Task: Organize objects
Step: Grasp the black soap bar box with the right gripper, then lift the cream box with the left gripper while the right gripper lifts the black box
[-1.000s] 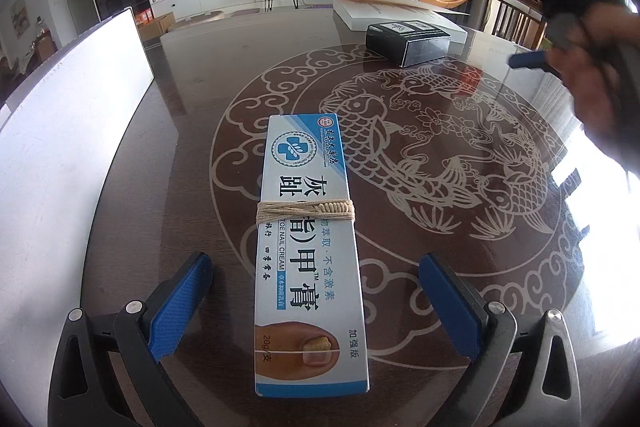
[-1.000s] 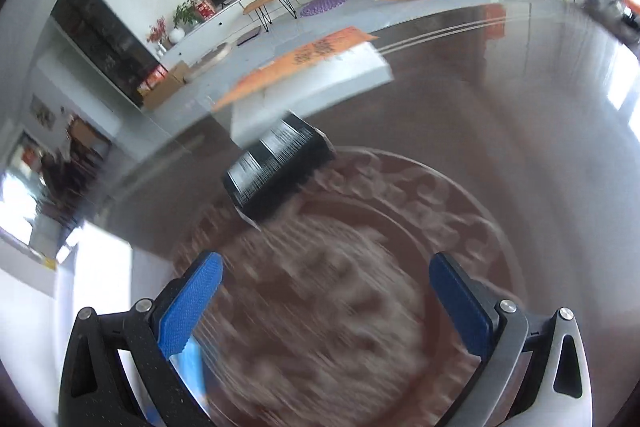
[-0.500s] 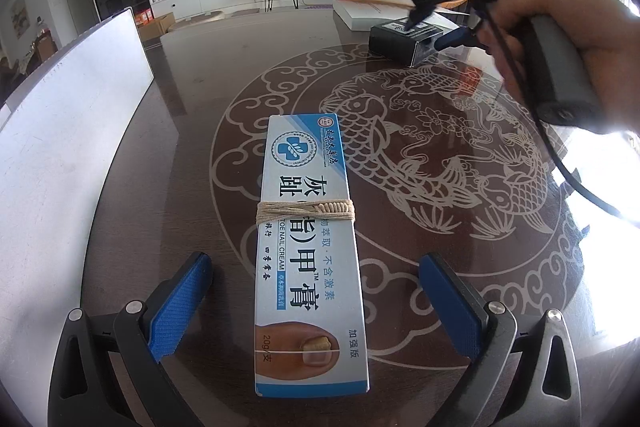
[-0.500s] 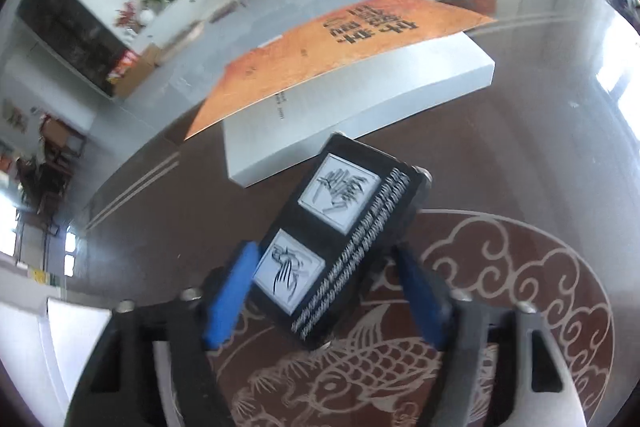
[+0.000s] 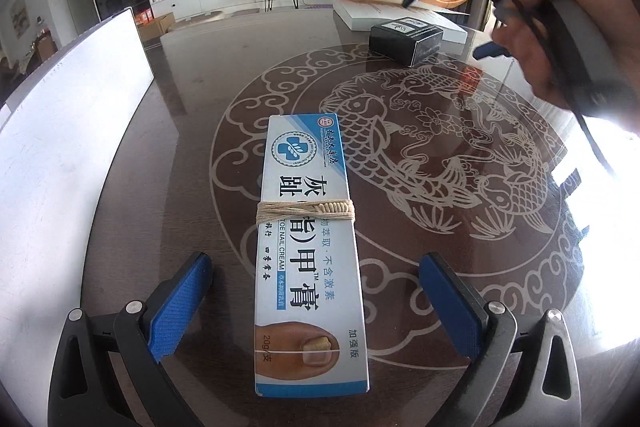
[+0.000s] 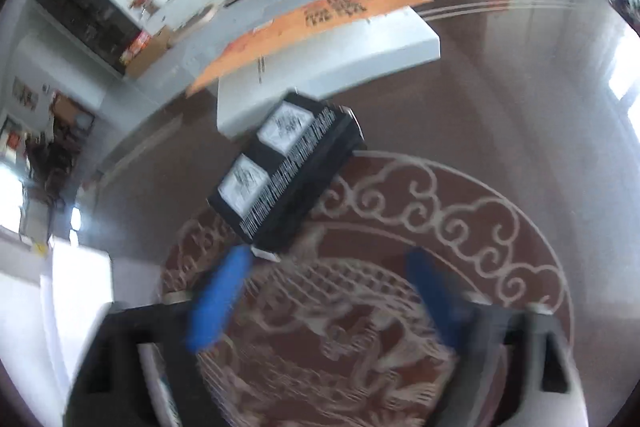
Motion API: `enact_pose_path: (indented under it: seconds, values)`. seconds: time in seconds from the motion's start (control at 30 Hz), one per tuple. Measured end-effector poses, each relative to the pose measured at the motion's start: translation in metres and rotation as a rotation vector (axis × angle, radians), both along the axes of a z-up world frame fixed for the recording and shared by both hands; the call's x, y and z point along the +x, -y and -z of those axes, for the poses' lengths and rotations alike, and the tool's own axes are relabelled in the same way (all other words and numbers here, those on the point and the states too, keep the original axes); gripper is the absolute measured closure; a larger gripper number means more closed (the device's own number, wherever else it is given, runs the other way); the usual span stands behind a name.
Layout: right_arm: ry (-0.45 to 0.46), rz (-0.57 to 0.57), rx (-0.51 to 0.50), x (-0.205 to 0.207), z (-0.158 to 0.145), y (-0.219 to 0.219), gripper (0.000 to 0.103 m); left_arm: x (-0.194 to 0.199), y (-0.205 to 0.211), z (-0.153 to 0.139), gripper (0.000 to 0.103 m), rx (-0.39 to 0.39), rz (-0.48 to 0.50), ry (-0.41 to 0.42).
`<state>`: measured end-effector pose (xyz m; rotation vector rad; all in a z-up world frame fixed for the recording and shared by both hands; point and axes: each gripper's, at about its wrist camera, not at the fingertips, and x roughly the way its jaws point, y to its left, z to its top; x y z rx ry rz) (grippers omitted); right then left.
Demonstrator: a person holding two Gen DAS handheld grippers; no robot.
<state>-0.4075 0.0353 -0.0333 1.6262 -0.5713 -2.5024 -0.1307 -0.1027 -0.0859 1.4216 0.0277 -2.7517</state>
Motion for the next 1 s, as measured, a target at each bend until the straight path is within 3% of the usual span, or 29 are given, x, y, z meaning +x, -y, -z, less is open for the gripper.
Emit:
enact_pose_path:
  seconds: [0.1,0.2,0.27,0.3,0.37,0.53,0.7,0.87,1.0]
  values:
    - [0.032,0.035,0.055,-0.029,0.002,0.02,0.007,0.0,0.0,0.0,0.0,0.0,0.0,0.0]
    - [0.164,0.059,0.101,-0.055,0.026,0.041,0.006,0.0,0.0,0.0,0.0,0.0,0.0,0.0]
    - [0.158,0.052,0.108,-0.059,0.028,0.049,0.003,0.0,0.0,0.0,0.0,0.0,0.0,0.0]
    - [0.14,0.028,0.104,-0.058,0.028,0.052,0.008,0.0,0.0,-0.001,0.0,0.0,0.0,0.0]
    - [0.068,-0.006,0.133,-0.051,0.024,0.049,0.029,0.0,0.0,0.0,0.0,0.0,0.0,0.0]
    - [0.021,-0.08,0.155,-0.025,0.02,0.021,0.041,0.0,0.001,0.0,0.0,0.0,0.0,-0.001]
    - [-0.015,-0.199,0.199,0.039,0.019,-0.006,0.041,-0.001,0.001,0.0,0.0,0.0,-0.001,-0.001]
    - [-0.089,-0.312,0.197,0.159,0.021,-0.041,0.041,-0.001,0.001,0.001,0.0,0.0,-0.001,-0.001]
    - [-0.138,-0.304,0.211,0.236,0.024,-0.065,0.039,-0.002,0.001,0.001,0.0,0.0,-0.001,-0.001]
